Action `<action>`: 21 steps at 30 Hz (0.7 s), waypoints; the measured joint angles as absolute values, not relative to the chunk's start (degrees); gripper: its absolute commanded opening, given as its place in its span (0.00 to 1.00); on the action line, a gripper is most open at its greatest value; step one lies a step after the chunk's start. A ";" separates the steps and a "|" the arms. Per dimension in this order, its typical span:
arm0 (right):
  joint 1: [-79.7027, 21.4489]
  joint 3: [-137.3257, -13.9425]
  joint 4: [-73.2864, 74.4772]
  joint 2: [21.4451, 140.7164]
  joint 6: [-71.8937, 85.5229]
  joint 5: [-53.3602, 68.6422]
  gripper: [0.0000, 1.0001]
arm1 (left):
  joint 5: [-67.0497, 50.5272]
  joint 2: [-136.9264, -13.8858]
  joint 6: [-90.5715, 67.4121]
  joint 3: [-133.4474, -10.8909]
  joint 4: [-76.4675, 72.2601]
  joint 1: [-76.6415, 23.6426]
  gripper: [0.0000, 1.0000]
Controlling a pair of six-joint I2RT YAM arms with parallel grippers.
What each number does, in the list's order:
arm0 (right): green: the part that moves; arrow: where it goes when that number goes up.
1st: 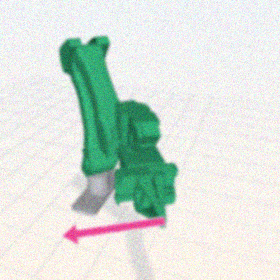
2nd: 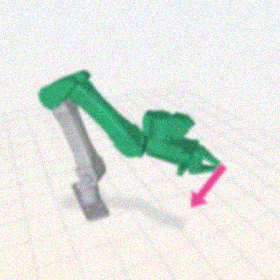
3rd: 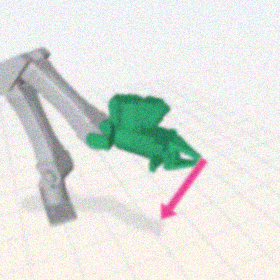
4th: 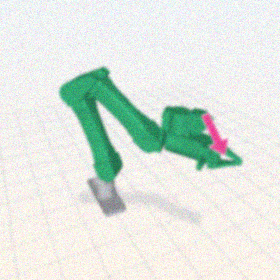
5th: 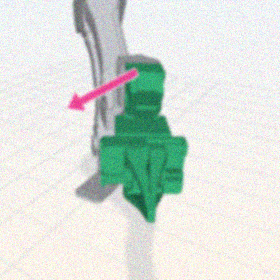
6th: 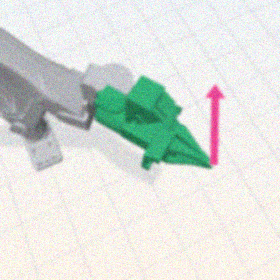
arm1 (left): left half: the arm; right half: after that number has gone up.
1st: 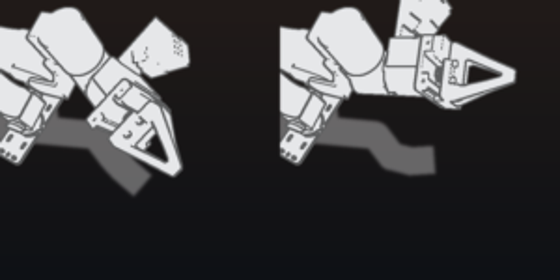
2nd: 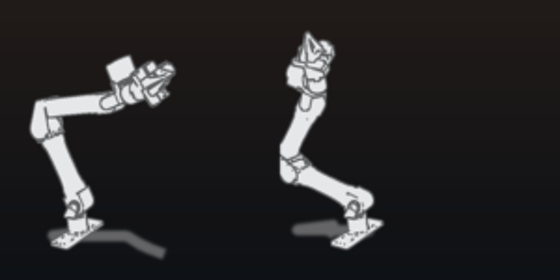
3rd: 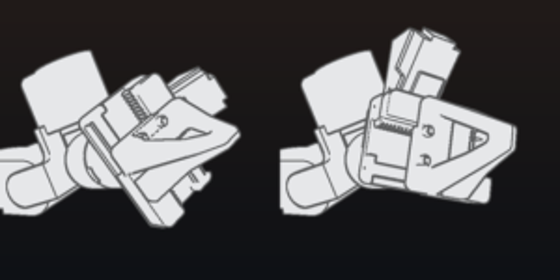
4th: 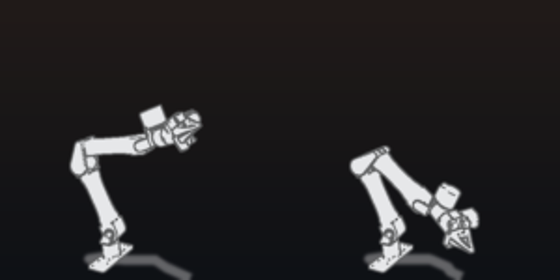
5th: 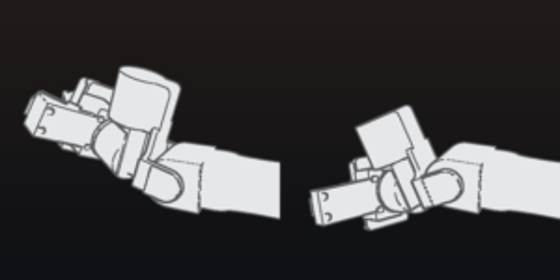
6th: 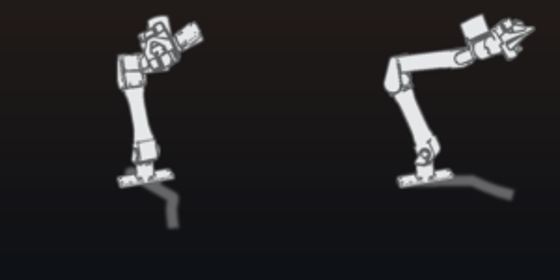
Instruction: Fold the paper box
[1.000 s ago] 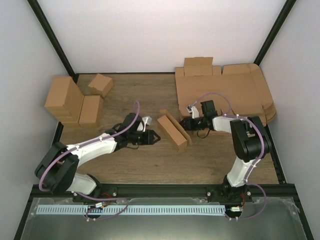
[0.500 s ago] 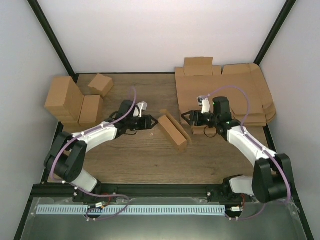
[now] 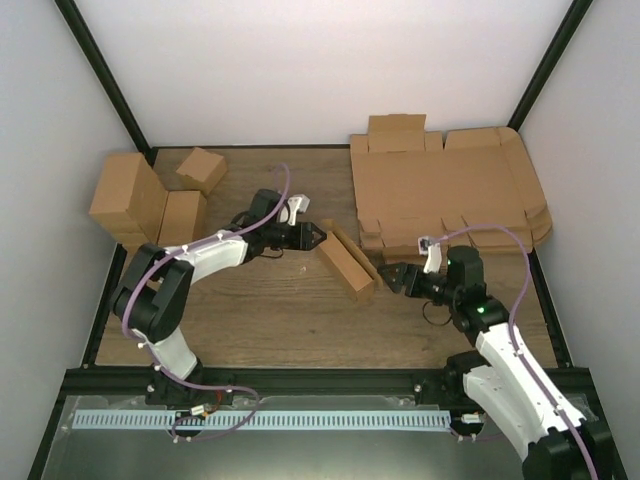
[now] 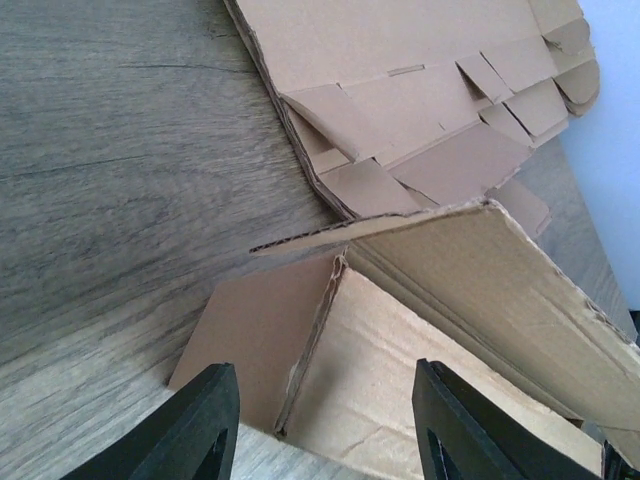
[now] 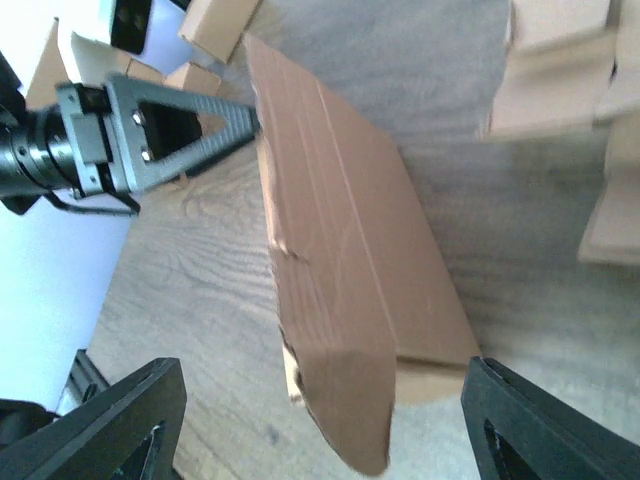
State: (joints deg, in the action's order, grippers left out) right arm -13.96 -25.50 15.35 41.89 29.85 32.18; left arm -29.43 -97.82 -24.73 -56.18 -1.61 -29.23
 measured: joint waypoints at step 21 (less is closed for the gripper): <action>-21.26 -9.17 1.89 35.86 47.46 31.51 0.66 | -32.29 -104.53 -23.55 -59.96 -3.33 -29.17 0.34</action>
